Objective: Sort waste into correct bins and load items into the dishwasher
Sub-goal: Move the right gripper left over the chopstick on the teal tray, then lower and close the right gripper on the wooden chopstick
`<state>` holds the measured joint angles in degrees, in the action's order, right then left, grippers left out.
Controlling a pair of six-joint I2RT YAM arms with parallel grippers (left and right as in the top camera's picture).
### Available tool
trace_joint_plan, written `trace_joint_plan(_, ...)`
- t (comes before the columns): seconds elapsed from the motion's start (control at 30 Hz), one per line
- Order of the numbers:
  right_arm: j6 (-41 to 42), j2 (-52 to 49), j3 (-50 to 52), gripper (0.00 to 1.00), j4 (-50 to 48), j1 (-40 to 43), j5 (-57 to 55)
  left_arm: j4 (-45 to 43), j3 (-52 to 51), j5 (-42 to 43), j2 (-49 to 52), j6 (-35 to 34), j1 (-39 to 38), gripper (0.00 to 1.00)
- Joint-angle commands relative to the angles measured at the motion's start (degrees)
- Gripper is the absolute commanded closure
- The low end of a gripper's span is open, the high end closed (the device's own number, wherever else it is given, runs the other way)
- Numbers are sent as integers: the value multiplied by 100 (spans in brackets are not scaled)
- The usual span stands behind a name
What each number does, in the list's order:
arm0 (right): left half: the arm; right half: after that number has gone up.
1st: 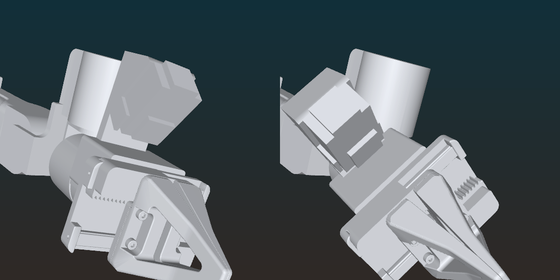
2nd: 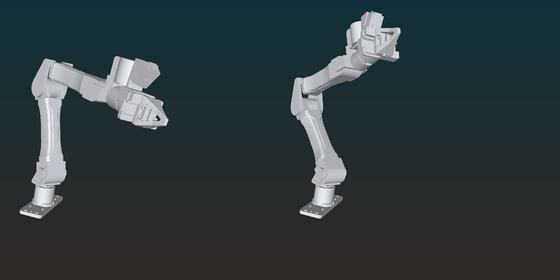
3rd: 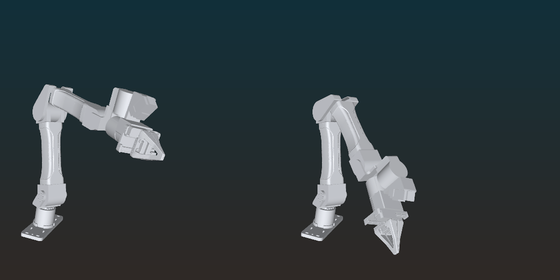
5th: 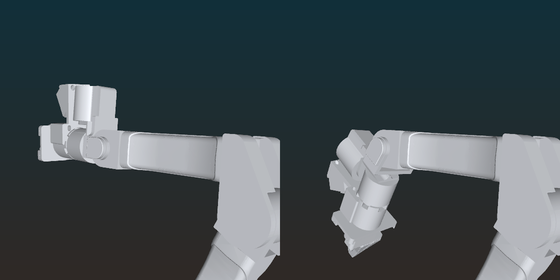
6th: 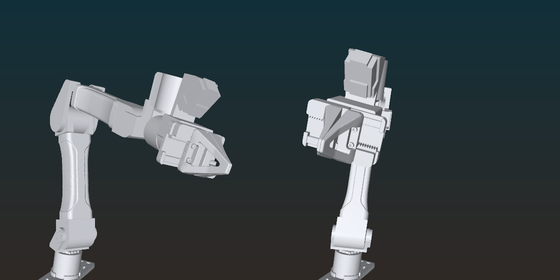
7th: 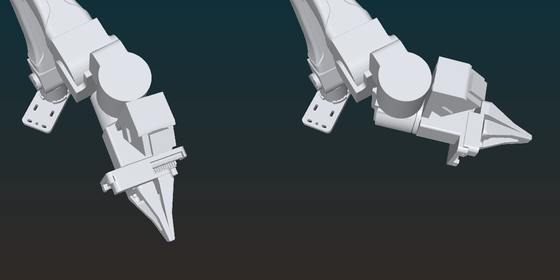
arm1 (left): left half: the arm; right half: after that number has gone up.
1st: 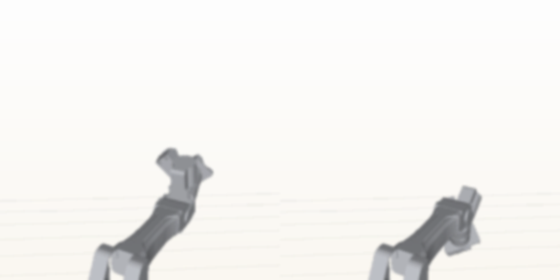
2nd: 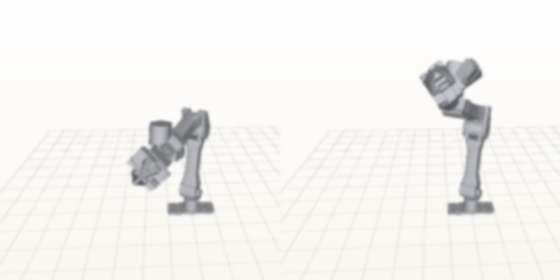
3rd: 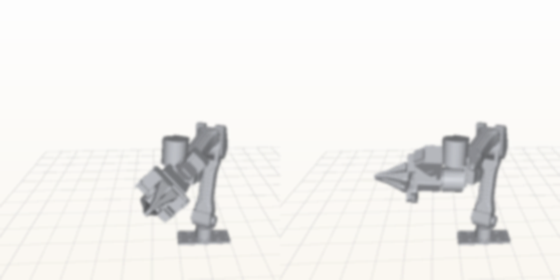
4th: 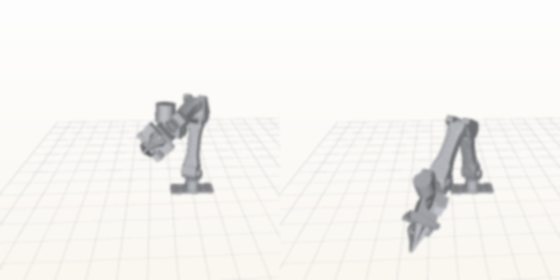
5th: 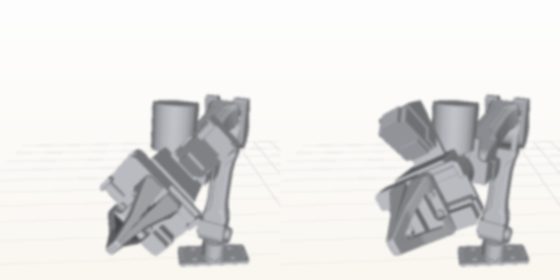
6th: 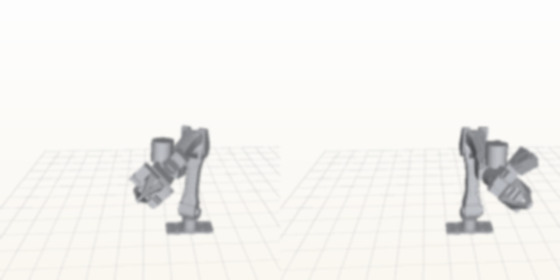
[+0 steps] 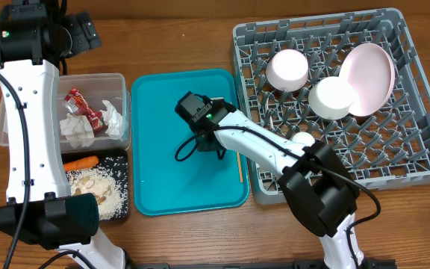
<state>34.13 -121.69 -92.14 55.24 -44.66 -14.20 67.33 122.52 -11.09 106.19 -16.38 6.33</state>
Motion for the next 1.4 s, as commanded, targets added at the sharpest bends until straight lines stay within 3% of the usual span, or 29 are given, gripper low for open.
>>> trace_joint_plan(0.0,59,13,22,80,-15,-33,-129,-7,138,46,-87,-55,-2,0)
trace_joint_plan(0.4,17,13,28,78,295,-26,-402,-7,138,46,-87,-52,-2,0)
trace_joint_plan(0.9,-4,13,210,68,323,127,-525,-7,138,46,-87,-52,-2,0)
trace_joint_plan(1.37,-138,-184,210,67,216,210,-520,-7,138,46,-87,-52,-2,0)
